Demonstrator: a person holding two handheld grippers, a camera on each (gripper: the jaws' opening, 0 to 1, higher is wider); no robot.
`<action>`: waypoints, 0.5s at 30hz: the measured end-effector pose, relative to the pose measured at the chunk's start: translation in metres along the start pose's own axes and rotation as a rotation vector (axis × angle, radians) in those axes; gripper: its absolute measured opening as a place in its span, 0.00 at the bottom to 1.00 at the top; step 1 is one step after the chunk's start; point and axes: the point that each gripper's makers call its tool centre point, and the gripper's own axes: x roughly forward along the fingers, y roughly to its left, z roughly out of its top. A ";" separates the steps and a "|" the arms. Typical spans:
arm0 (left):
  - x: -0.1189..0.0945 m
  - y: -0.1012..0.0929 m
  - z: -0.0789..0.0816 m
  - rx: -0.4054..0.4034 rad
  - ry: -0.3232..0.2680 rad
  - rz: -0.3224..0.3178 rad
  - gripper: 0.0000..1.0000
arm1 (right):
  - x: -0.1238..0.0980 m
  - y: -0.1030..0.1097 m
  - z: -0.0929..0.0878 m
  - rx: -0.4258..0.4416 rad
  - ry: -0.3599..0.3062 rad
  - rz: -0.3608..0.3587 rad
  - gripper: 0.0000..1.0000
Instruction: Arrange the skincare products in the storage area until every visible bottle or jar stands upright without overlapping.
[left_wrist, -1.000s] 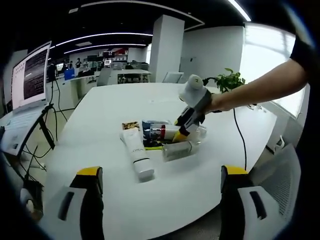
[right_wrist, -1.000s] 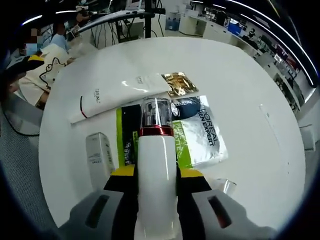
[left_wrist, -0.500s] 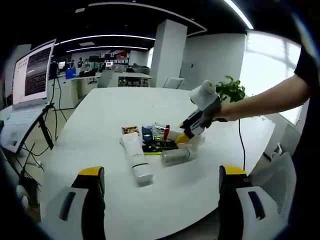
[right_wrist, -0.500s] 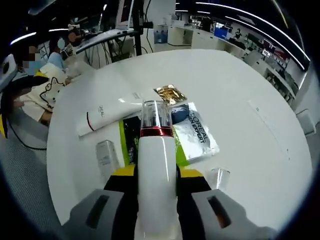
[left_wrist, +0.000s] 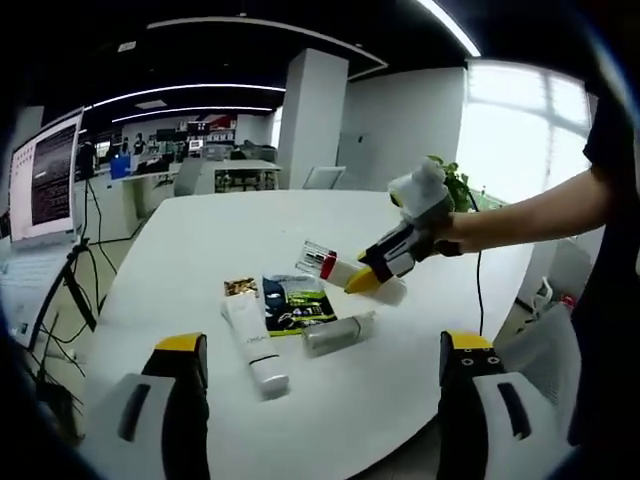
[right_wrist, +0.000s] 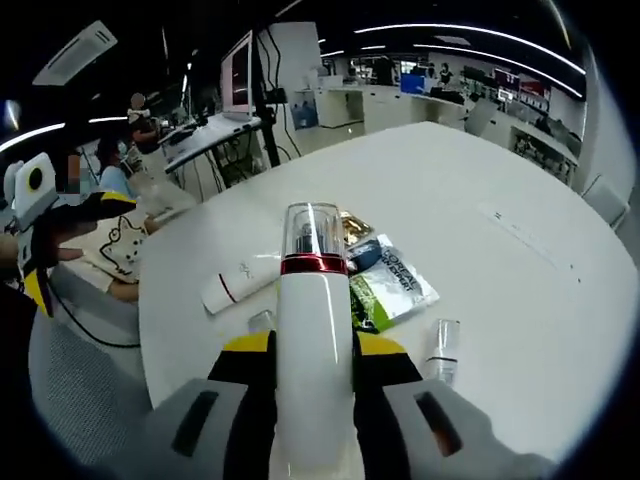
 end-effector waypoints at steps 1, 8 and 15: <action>0.001 -0.002 0.004 0.002 -0.005 -0.006 0.88 | -0.003 0.003 0.001 0.005 -0.009 0.004 0.27; 0.009 -0.024 0.023 -0.001 -0.017 -0.077 0.86 | -0.025 0.023 0.004 0.017 -0.066 0.025 0.27; 0.017 -0.038 0.034 -0.070 -0.034 -0.150 0.81 | -0.046 0.042 0.009 0.047 -0.152 0.062 0.28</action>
